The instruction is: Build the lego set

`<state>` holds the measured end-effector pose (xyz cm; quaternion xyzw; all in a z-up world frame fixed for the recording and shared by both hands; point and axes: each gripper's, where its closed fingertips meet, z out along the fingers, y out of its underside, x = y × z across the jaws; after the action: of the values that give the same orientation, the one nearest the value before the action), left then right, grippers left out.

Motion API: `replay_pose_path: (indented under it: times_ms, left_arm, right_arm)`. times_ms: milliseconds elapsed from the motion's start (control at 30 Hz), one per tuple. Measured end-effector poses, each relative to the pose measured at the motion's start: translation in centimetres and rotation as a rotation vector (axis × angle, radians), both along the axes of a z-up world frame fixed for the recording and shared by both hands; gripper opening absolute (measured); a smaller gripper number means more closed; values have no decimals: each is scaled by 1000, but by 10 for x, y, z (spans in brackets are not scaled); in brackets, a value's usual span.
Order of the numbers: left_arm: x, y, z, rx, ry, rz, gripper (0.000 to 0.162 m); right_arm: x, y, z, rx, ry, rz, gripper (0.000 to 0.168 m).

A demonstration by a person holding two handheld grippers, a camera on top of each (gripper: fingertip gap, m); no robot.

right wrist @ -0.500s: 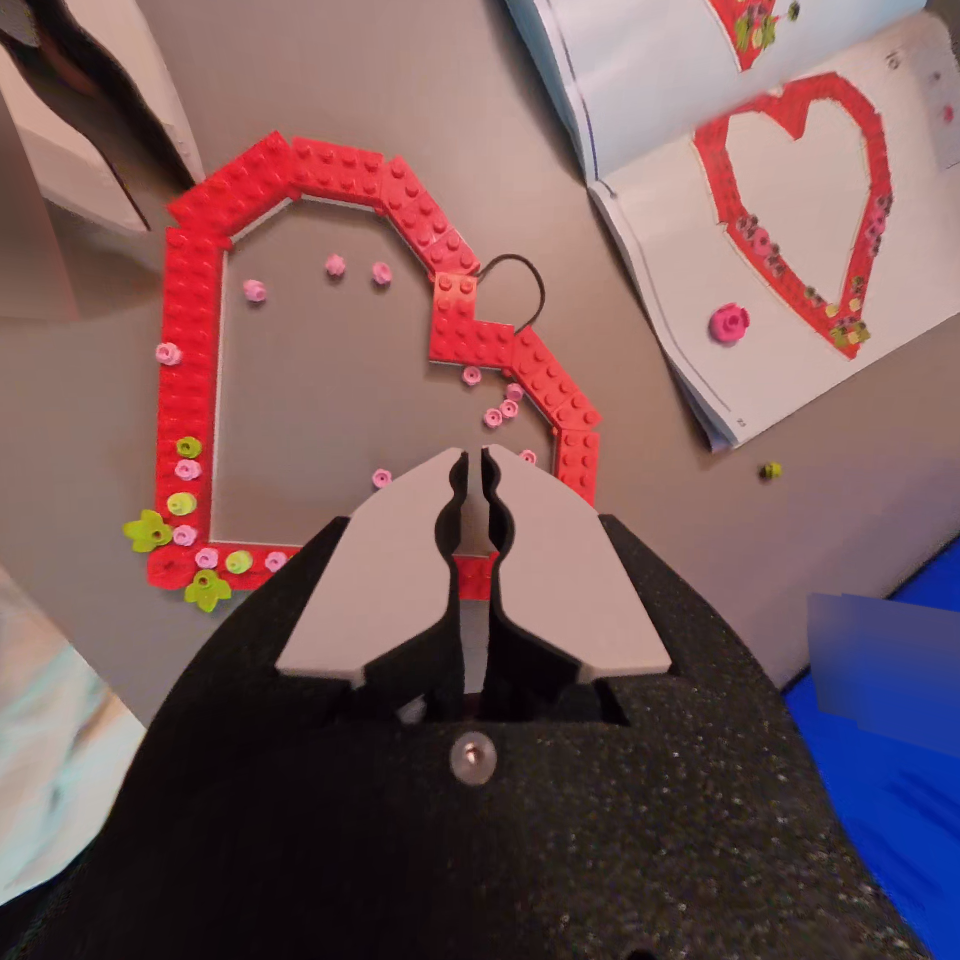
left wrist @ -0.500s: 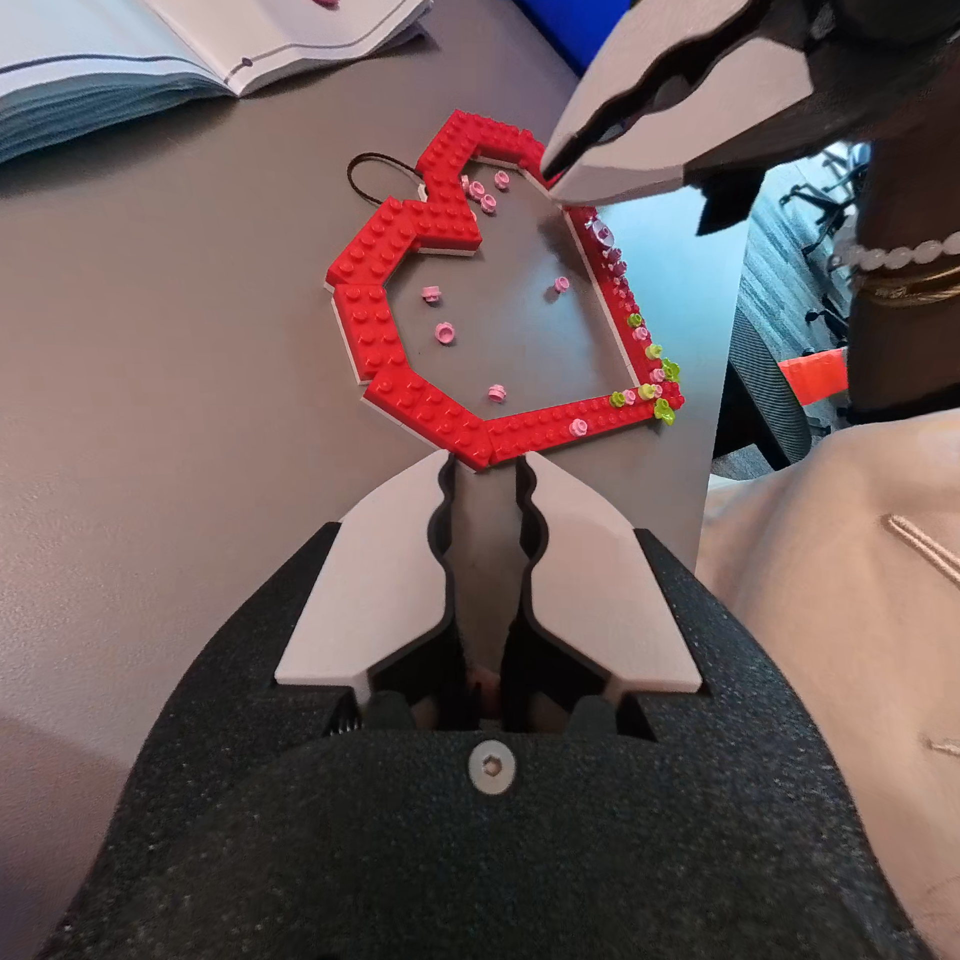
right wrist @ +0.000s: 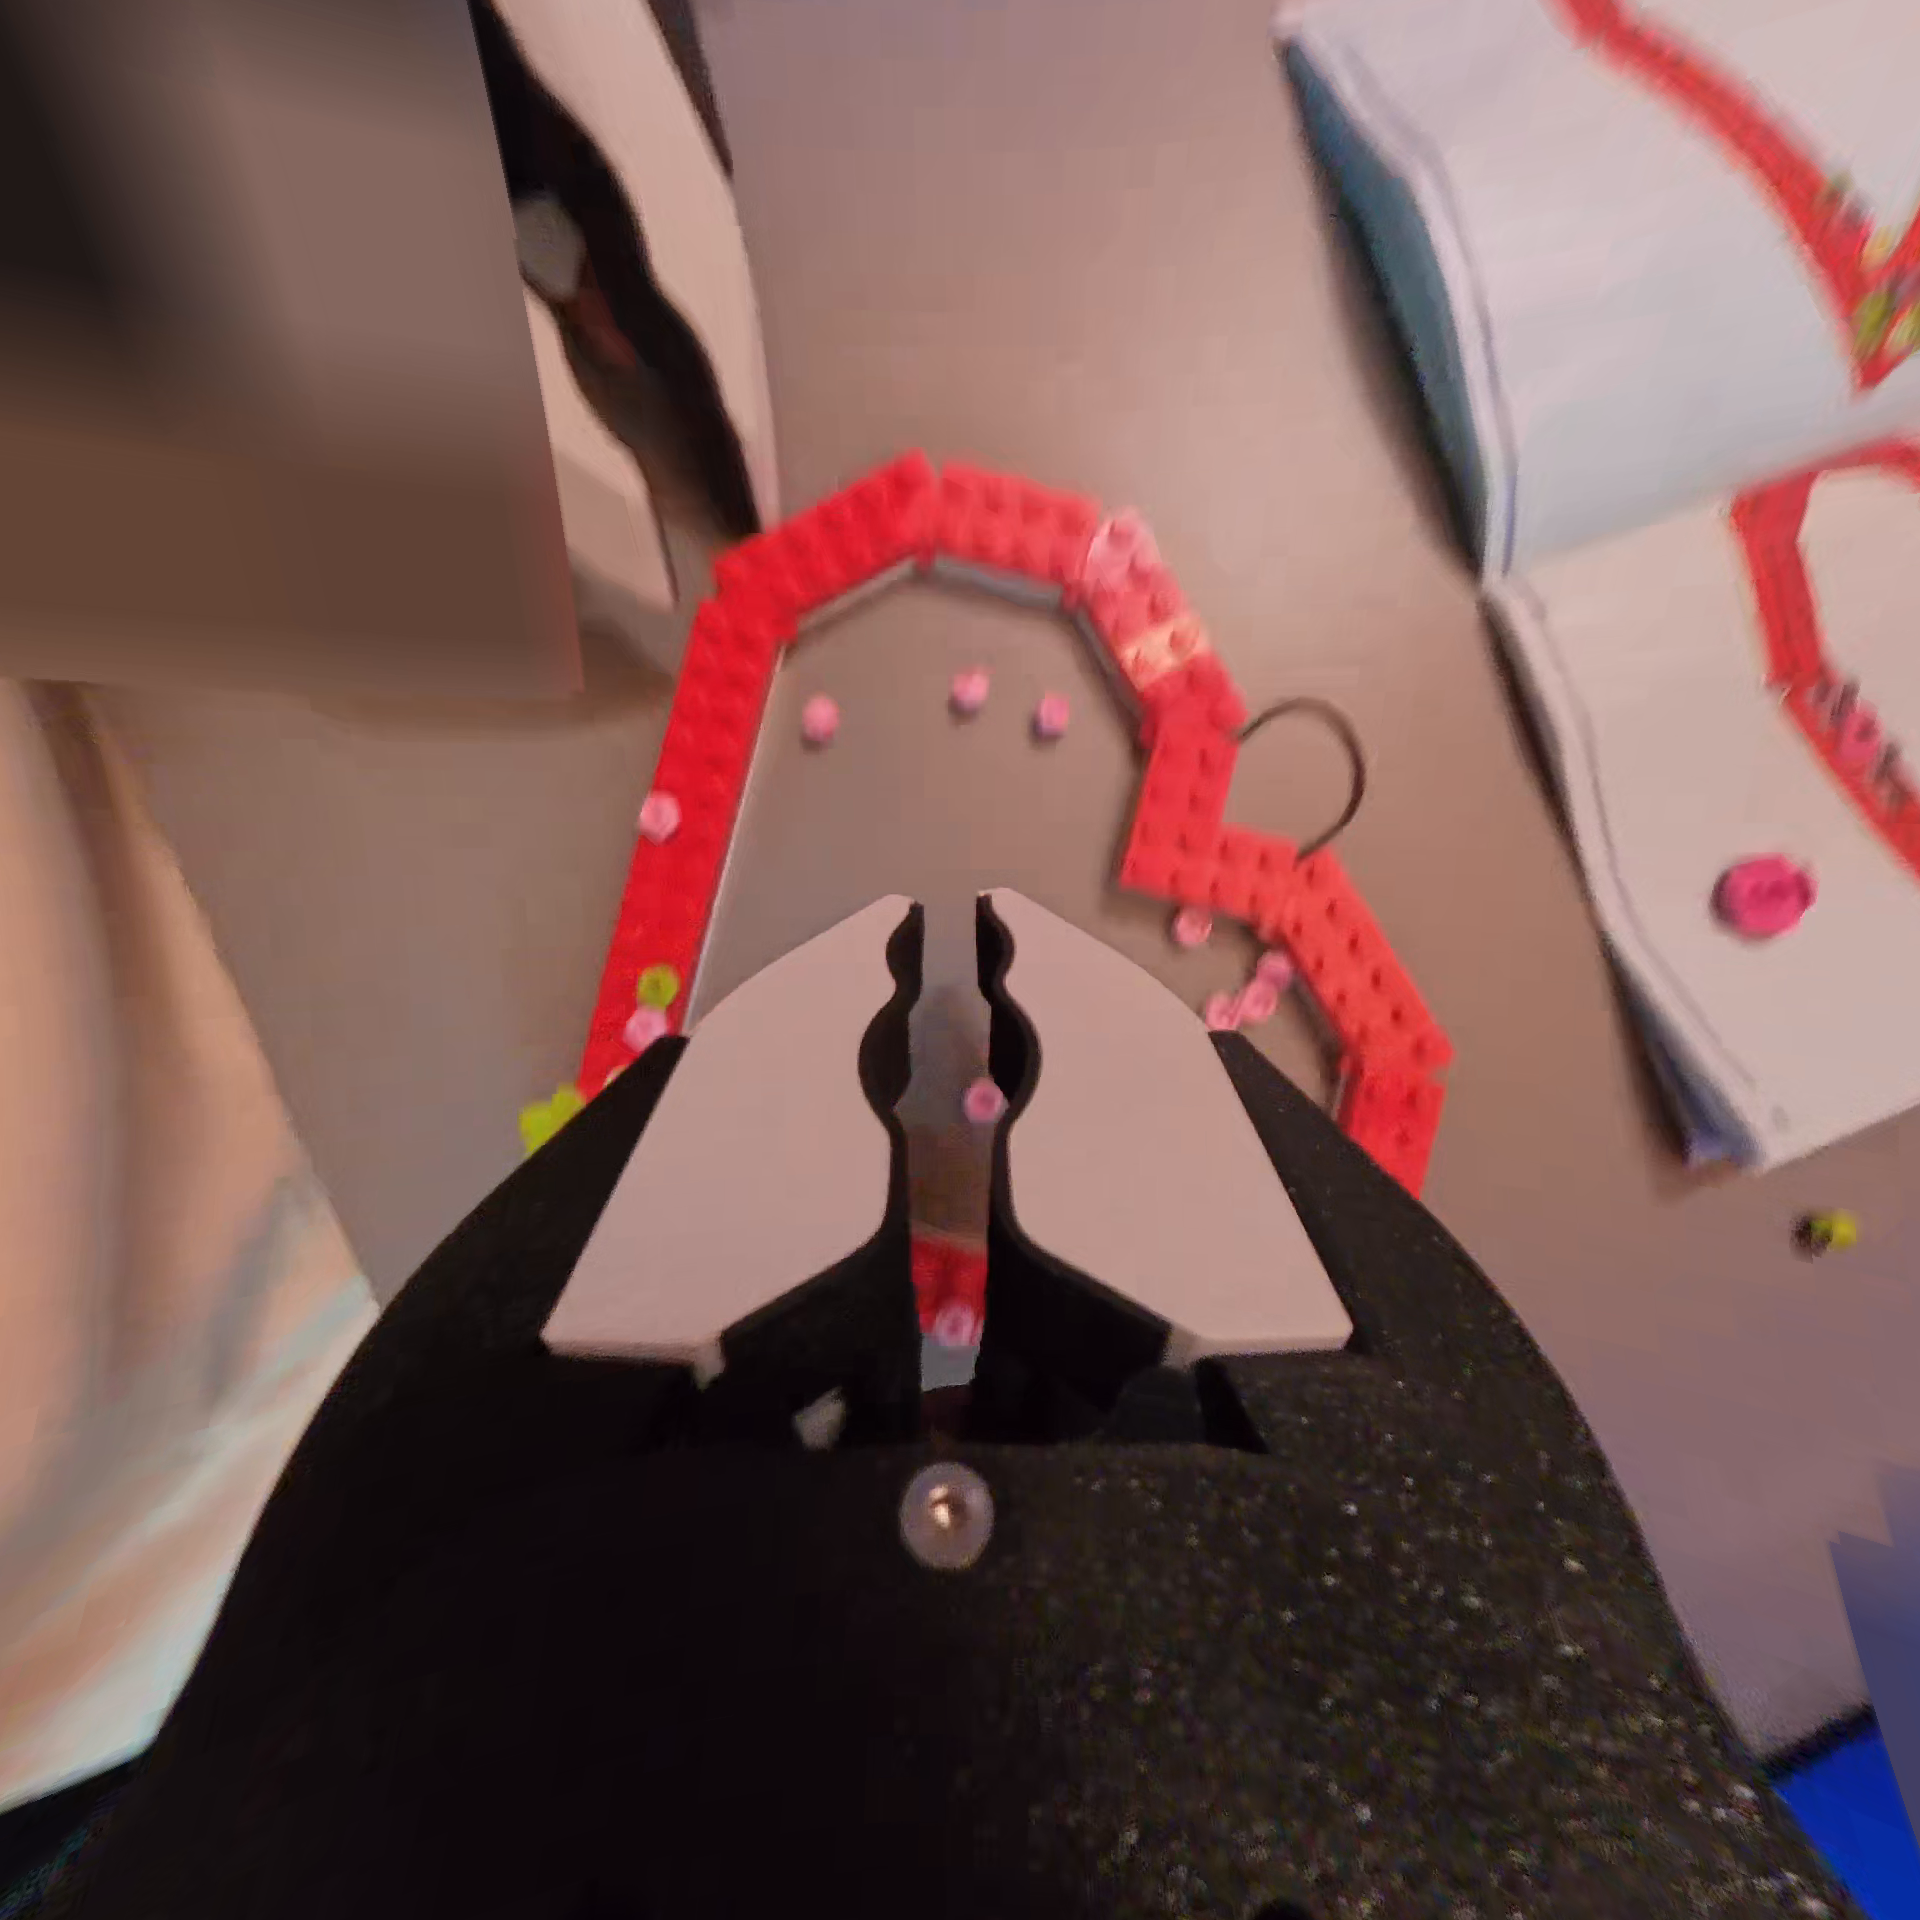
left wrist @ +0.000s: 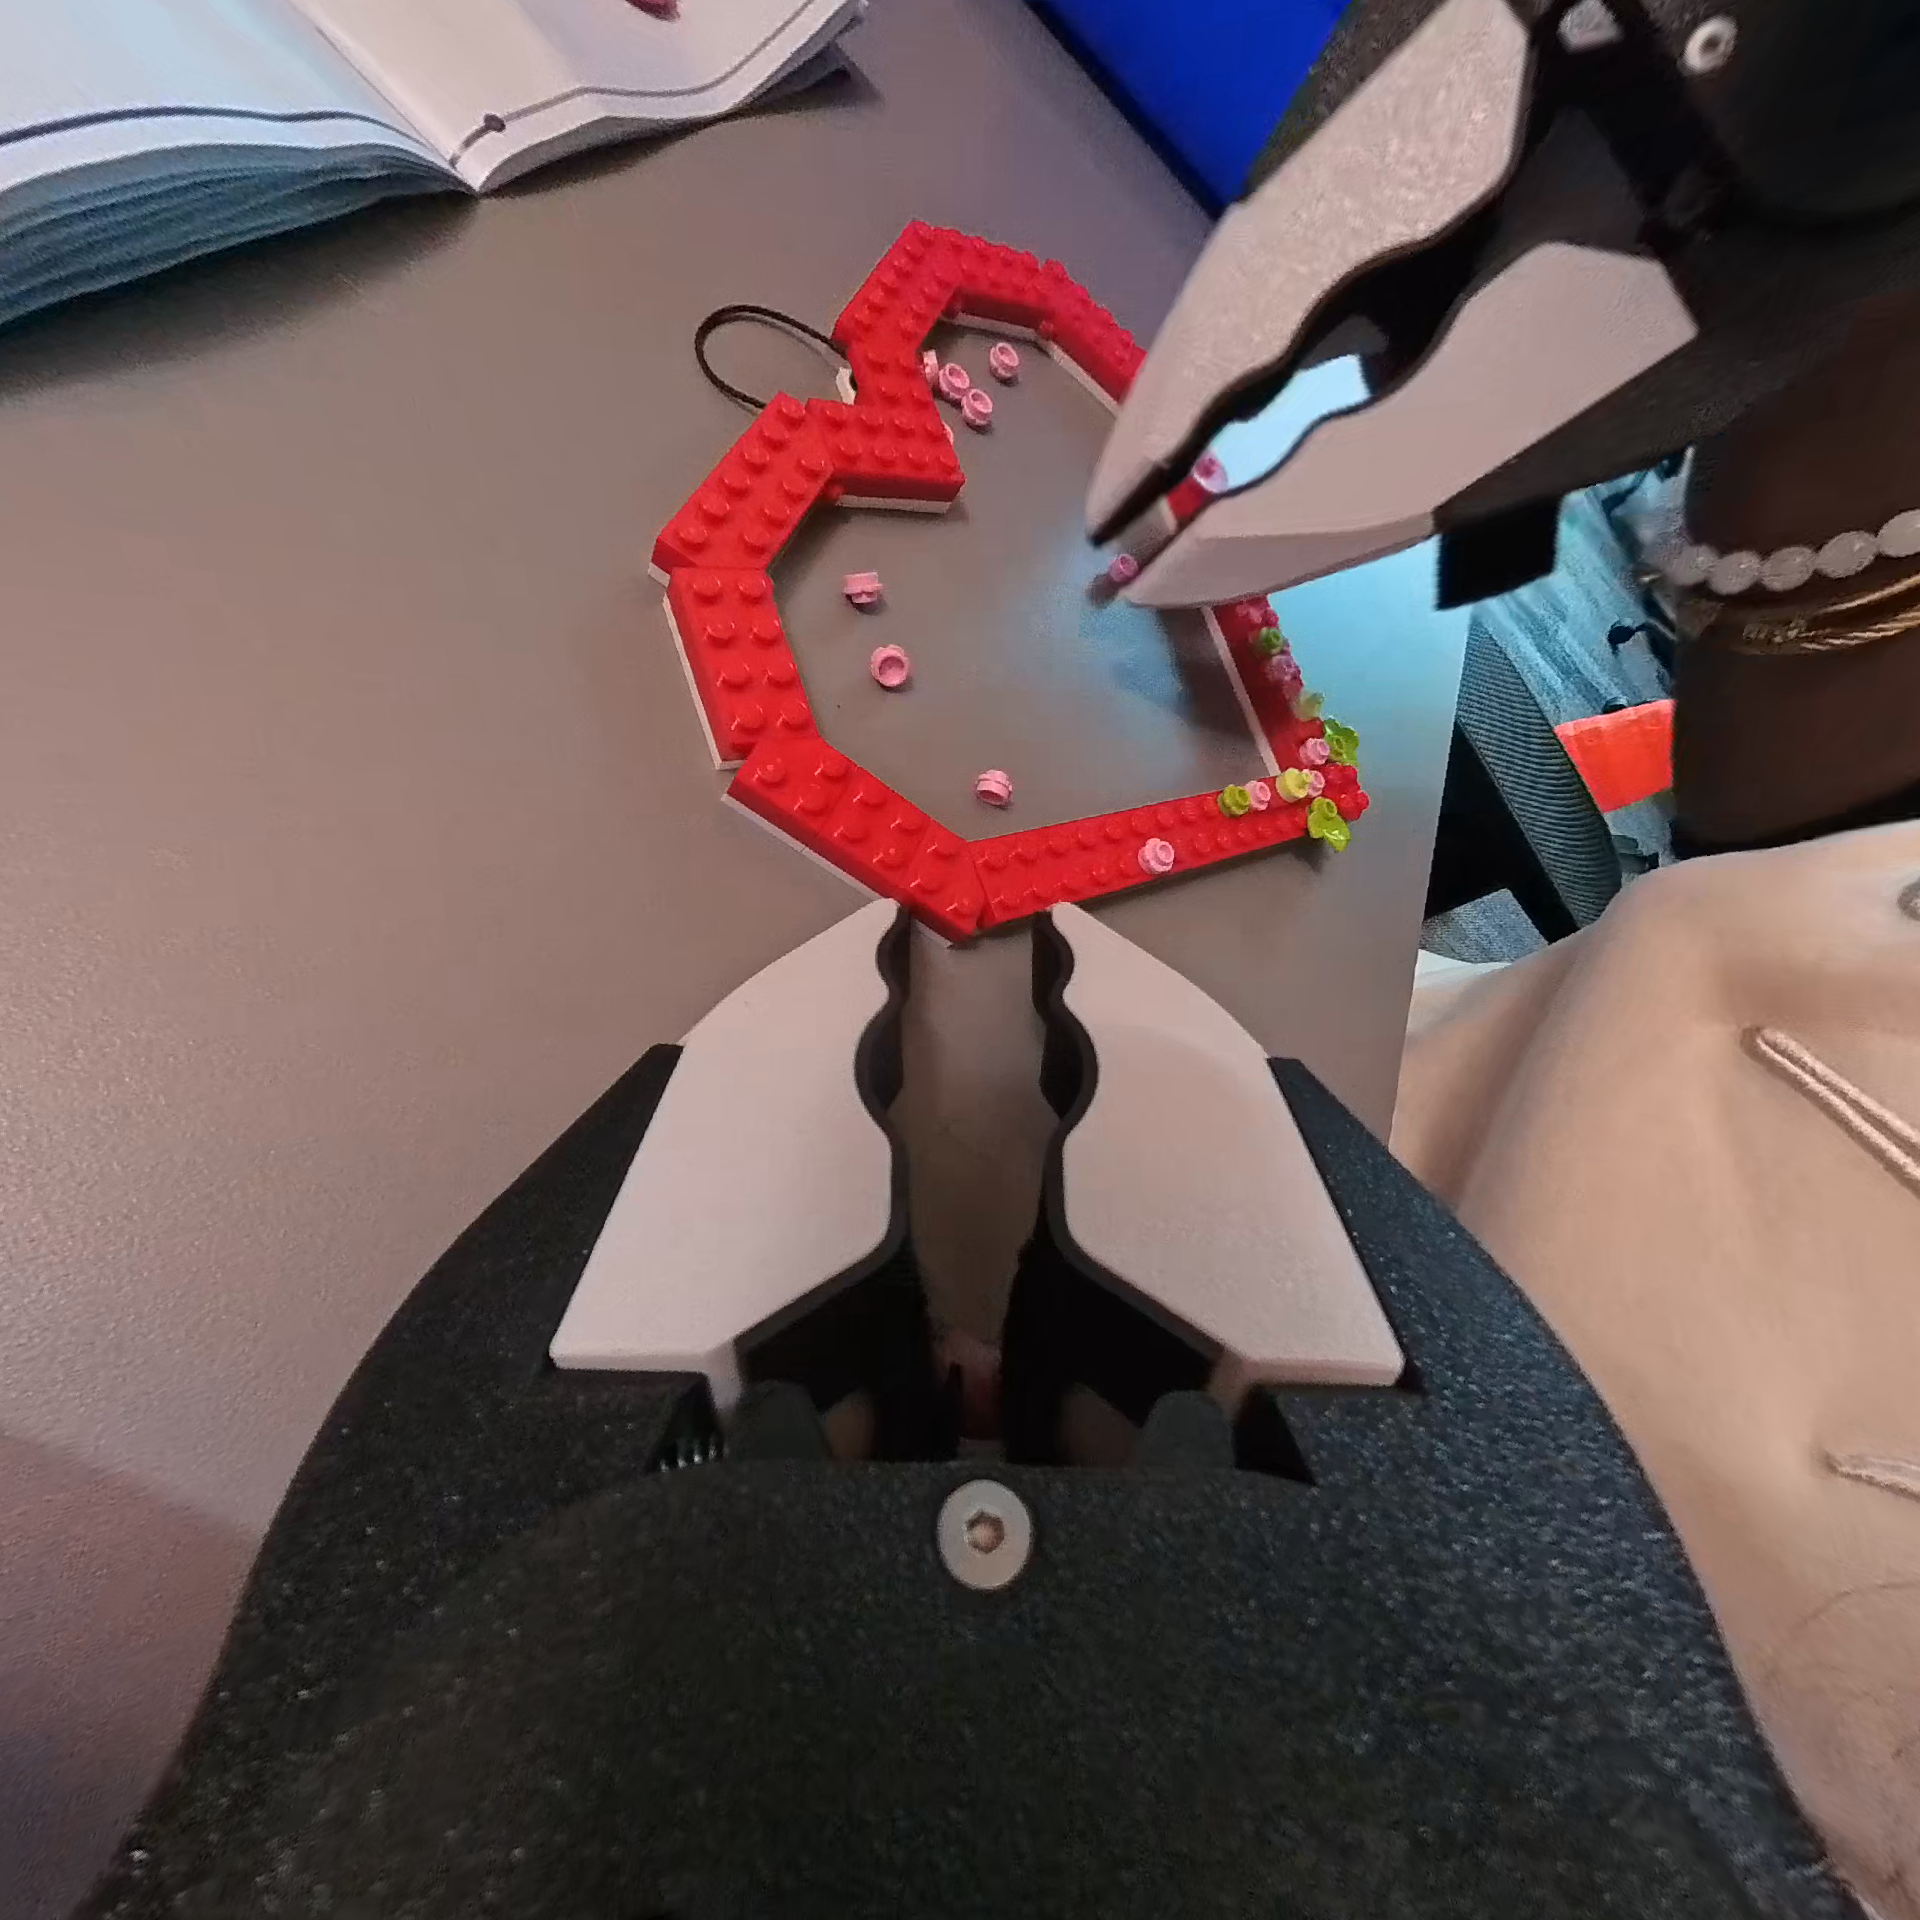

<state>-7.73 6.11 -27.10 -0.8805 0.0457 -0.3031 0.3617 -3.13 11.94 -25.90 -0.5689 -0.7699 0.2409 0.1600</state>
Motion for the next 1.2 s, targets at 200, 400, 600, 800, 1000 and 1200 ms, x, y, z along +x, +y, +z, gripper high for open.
replay_pose_path:
  times_ms: [200, 400, 600, 800, 1000, 1200]
  left_arm:
    - [0, 0, 0, 1, 3, 1, 22]
    - [0, 0, 0, 0, -4, 1, 22]
    - [0, 0, 0, 0, -4, 1, 22]
    - [0, 0, 0, -1, -5, 1, 22]
    - [0, 0, 0, -2, -10, 1, 22]
    - [0, 0, 0, -1, -8, 0, 22]
  right_arm:
    - [-39, 7, -12, 100, 37, 19, 9]
    - [-47, 5, -18, 102, 37, 37, 4]
    - [-19, -20, -2, -255, -43, 0, 11]
    - [1, 9, -13, -110, -86, -79, 14]
    - [-2, 9, 3, 26, 24, 16, 8]
    - [-14, 3, -10, 87, -32, 74, 8]
